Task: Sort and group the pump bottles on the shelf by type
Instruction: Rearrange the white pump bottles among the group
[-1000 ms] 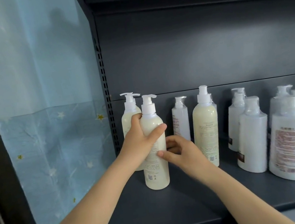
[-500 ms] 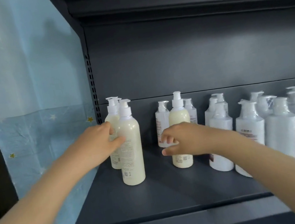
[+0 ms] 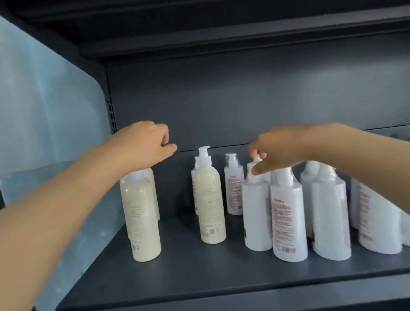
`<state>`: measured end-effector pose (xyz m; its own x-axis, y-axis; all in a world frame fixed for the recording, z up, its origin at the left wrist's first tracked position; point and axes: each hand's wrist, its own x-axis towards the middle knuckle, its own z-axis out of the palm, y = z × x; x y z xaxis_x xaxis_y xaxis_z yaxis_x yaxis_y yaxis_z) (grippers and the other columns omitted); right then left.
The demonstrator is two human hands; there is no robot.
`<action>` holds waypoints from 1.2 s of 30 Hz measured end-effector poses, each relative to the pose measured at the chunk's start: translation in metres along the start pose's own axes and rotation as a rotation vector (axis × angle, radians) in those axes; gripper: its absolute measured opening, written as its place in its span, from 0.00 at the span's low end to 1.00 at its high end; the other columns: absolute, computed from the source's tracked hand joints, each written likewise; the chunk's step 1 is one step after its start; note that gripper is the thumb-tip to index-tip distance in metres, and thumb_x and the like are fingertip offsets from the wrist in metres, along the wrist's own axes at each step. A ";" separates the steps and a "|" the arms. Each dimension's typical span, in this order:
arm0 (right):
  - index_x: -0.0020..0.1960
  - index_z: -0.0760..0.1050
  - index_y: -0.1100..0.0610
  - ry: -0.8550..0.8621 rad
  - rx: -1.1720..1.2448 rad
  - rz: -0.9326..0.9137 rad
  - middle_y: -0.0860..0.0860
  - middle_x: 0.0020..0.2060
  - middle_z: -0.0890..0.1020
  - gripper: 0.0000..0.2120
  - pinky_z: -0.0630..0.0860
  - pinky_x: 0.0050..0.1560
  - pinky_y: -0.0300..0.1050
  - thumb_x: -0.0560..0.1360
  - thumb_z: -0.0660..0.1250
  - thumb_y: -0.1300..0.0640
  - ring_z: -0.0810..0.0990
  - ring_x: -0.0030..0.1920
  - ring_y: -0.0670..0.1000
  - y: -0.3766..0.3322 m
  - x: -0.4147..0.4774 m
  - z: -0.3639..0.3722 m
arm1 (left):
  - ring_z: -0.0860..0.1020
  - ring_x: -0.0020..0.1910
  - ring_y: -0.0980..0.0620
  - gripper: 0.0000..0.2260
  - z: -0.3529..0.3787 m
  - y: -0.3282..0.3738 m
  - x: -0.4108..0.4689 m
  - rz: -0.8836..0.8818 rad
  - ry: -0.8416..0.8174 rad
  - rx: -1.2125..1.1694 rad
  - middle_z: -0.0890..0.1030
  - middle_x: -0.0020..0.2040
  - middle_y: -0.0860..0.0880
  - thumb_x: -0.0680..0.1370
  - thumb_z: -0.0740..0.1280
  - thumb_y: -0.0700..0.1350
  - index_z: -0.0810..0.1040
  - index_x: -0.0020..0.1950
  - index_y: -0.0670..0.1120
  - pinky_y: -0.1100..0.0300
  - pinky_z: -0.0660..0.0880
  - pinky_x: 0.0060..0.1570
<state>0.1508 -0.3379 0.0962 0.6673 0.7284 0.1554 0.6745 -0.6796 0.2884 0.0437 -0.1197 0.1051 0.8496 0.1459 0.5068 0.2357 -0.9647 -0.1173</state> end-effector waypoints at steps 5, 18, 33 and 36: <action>0.62 0.71 0.53 0.027 0.017 0.010 0.50 0.54 0.79 0.20 0.76 0.55 0.52 0.75 0.62 0.42 0.78 0.53 0.55 0.026 0.028 0.003 | 0.75 0.52 0.46 0.13 0.006 0.002 0.053 -0.014 -0.061 0.107 0.77 0.50 0.47 0.78 0.58 0.53 0.75 0.52 0.45 0.52 0.73 0.52; 0.67 0.68 0.54 0.053 0.052 -0.047 0.49 0.61 0.76 0.23 0.71 0.58 0.45 0.76 0.62 0.43 0.73 0.60 0.52 0.070 0.164 0.017 | 0.75 0.52 0.46 0.15 0.077 -0.020 0.185 0.171 -0.295 0.243 0.75 0.50 0.49 0.78 0.57 0.56 0.74 0.51 0.46 0.49 0.74 0.54; 0.48 0.74 0.61 -0.155 0.269 -0.157 0.52 0.41 0.77 0.20 0.69 0.37 0.41 0.75 0.63 0.42 0.72 0.40 0.51 0.073 0.242 0.084 | 0.74 0.42 0.46 0.25 0.159 -0.013 0.220 0.175 -0.533 0.110 0.78 0.49 0.43 0.79 0.54 0.59 0.75 0.54 0.38 0.57 0.69 0.40; 0.43 0.77 0.62 -0.155 0.492 -0.132 0.57 0.38 0.81 0.19 0.73 0.38 0.41 0.74 0.66 0.45 0.77 0.37 0.52 0.074 0.247 0.095 | 0.70 0.39 0.49 0.22 0.169 -0.010 0.222 0.206 -0.545 0.075 0.76 0.44 0.44 0.79 0.57 0.56 0.75 0.52 0.36 0.59 0.67 0.38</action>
<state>0.3957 -0.2163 0.0662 0.5806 0.8142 -0.0042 0.7994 -0.5710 -0.1869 0.3103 -0.0411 0.0745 0.9968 0.0680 -0.0423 0.0561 -0.9698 -0.2374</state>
